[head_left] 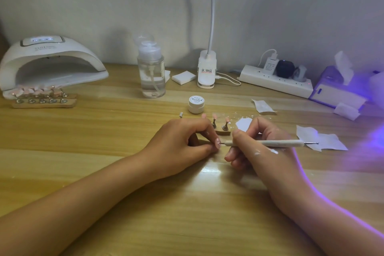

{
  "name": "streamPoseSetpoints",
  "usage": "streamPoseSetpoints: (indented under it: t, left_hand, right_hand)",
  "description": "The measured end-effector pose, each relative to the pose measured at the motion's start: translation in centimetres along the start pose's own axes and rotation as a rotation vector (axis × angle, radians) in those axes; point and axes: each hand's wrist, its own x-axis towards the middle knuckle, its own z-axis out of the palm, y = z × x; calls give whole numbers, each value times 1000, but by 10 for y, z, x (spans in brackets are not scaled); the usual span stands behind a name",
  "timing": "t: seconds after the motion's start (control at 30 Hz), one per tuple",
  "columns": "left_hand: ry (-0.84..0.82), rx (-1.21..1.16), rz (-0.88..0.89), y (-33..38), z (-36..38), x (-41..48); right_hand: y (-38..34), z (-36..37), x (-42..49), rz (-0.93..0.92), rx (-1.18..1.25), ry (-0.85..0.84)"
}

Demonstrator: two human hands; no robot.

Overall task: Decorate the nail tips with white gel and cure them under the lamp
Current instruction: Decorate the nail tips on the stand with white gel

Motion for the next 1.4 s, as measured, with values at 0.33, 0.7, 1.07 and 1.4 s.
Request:
streamPoseSetpoints:
  t: [0.33,0.7,1.07,1.4]
  left_hand:
    - [3,-6,-2,1,0,0]
    - [-1,-37,-35,-3,1,1]
    - [-16,-39,-81,-2,1,-1]
    - [-24,-10,-92,-1,1,0]
  right_hand:
    - [0,0,0,-12,4,-6]
    - [3,-3,2,-176,144,180]
    - [12,-49,25,-58,-321,288]
    - [14,-46,28,-17,-358,258]
